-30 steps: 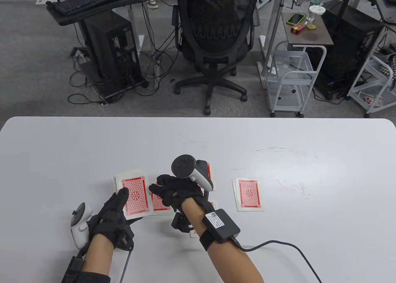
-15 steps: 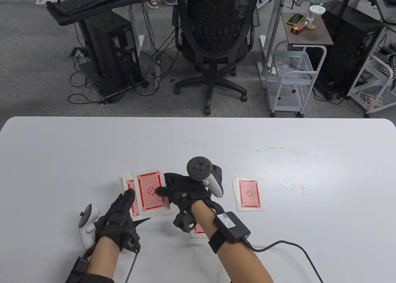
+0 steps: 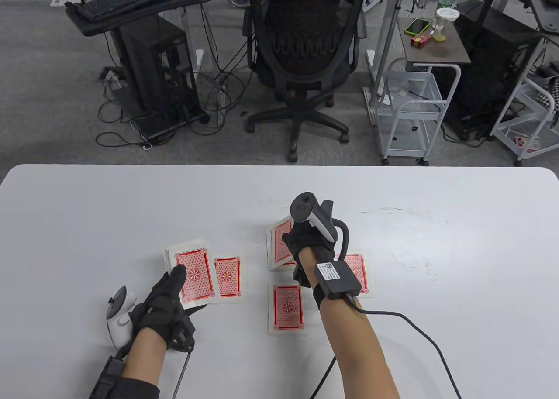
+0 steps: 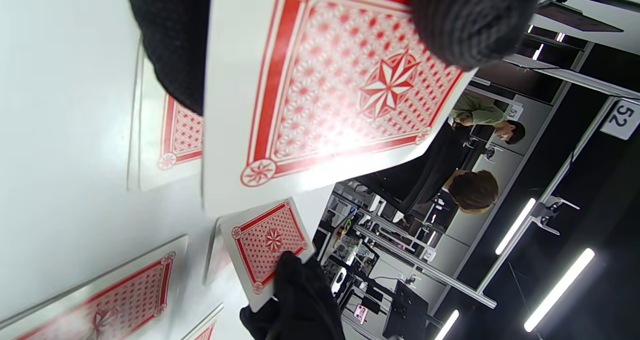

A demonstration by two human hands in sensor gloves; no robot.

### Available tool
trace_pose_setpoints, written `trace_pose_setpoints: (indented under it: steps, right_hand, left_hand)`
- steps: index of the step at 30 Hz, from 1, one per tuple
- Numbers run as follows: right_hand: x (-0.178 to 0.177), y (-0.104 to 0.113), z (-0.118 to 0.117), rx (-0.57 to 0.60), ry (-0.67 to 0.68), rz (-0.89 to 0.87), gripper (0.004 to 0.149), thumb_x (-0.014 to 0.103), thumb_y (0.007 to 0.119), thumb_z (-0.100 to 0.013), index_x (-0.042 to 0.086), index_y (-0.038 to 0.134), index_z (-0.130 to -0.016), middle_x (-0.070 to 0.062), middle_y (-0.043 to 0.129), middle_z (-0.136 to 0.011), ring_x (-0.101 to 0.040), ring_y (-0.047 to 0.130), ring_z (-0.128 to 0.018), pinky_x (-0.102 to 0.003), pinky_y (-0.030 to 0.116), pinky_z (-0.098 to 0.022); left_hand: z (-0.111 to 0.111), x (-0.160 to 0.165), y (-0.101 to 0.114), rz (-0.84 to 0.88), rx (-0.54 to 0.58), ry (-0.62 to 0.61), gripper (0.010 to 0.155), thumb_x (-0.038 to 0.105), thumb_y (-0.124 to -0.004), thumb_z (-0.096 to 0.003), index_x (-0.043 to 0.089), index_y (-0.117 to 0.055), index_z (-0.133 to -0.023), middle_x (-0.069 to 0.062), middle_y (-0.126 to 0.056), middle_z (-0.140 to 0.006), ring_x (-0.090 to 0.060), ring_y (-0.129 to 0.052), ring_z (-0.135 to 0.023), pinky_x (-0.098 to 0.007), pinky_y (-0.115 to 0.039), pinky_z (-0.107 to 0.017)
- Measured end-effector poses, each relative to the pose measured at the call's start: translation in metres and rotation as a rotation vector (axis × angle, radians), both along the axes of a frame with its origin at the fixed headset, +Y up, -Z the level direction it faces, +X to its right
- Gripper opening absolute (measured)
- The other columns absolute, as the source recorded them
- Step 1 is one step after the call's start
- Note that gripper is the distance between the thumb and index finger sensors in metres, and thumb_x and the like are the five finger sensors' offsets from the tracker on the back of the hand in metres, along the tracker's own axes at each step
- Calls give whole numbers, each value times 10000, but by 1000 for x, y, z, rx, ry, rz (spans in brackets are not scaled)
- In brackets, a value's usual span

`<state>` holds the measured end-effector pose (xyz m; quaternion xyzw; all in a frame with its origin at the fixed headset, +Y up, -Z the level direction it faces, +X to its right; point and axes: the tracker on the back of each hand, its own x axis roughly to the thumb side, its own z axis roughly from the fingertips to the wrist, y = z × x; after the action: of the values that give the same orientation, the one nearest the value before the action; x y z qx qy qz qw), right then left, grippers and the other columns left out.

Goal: Four-player card dealing with fan arrangement

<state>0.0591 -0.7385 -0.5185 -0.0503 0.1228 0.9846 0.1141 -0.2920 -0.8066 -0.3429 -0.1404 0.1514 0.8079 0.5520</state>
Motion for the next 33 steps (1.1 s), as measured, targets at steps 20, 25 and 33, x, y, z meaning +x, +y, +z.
trace_pose_setpoints:
  steps: [20,25,33]
  right_hand:
    - [-95,29,79,-57,467,-597,714,523,778,-534,56,578,-1034,-88,802,-825,-221,992,-505,-577,718,-525]
    - [-110,17,106,38,349,-707,641,393,891,-454,73,642,-950,-39,829,-733,-198,988,-403,-579,729,-507]
    - [-80,10,103,8,265,-879,684,333,897,-438,8,636,-981,-16,934,-654,-185,1091,-418,-562,762,-512]
  left_hand:
    - [5,16,5,14,22,-36,504,542,-783,-517,316,-698,-960,91,-886,-911,-248,-1003,-758,-444,-875,-530]
    - [12,23,8,13,27,-3,500,545,-796,-506,323,-714,-946,96,-898,-896,-240,-1011,-744,-437,-881,-522]
    - [12,28,6,72,46,-47,505,542,-772,-507,320,-703,-956,90,-889,-906,-245,-1008,-750,-437,-881,-524]
